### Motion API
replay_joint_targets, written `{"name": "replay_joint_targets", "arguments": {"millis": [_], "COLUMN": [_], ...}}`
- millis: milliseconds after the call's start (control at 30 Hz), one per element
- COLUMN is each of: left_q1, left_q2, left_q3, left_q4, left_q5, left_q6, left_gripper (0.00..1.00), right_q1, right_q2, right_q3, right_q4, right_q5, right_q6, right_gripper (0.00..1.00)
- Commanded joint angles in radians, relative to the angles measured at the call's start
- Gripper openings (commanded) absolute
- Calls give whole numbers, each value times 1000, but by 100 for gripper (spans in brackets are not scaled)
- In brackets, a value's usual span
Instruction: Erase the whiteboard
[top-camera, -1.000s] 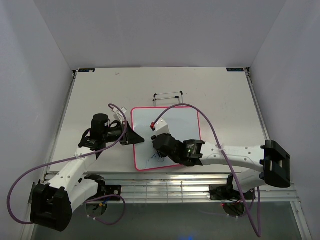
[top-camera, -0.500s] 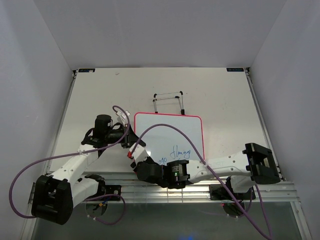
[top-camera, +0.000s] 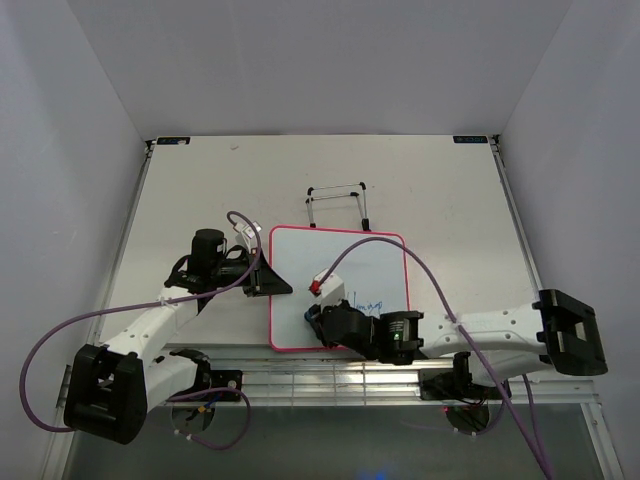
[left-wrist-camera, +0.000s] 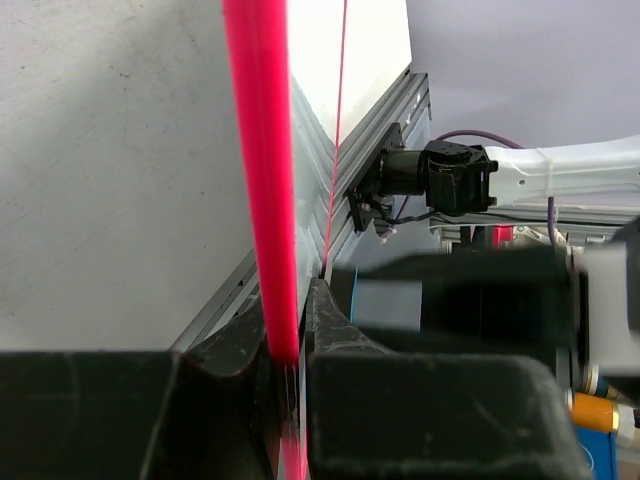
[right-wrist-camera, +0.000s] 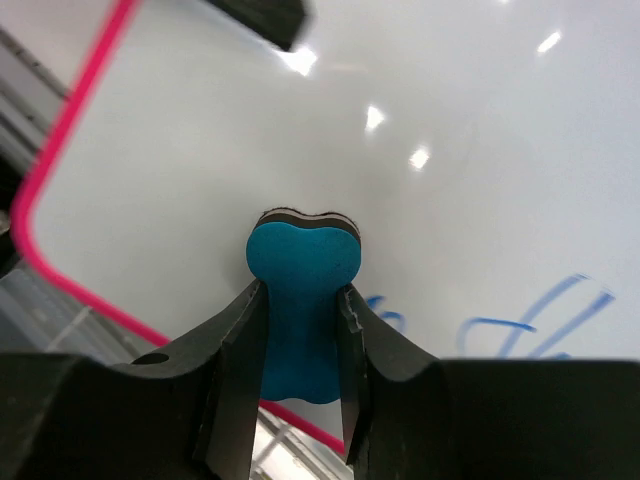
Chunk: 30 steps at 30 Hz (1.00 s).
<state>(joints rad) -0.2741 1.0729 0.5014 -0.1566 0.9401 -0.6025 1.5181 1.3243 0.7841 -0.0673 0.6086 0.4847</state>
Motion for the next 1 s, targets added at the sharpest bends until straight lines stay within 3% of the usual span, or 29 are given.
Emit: {"name": "replay_joint_targets", "arguments": {"millis": [0,133,300,467,600,700,967], "left_q1": [-13,-13,-13,-13,-13,-13,-13], "left_q2": [-7,-8,-7,-10,-14,-11,-14], "left_q3": [17,14,9,6,6,6,6], "left_q4": [-11,-6,6,11,12,11,11], "left_q5": [-23,-14,0,3,0,-1,-3], "left_q6": [53,53,50,47,46,46,47], "left_gripper": [0,0,0,0,0,0,0], "right_q1": [-94,-191,-217,-113,32,66,-10], "right_q2": [-81,-197,-270,-177,5,81,-31], "right_q3": [-112,-254,-273,-154,4,59,-115], "right_q4": [-146,-166,-128,-2,52,78,55], "right_q5": [65,34,-19,-58,-87,-127,-96], "right_q6": [61,71,34,-18,-60,-72,-15], "right_gripper": [8,8,8,8,8,8,8]}}
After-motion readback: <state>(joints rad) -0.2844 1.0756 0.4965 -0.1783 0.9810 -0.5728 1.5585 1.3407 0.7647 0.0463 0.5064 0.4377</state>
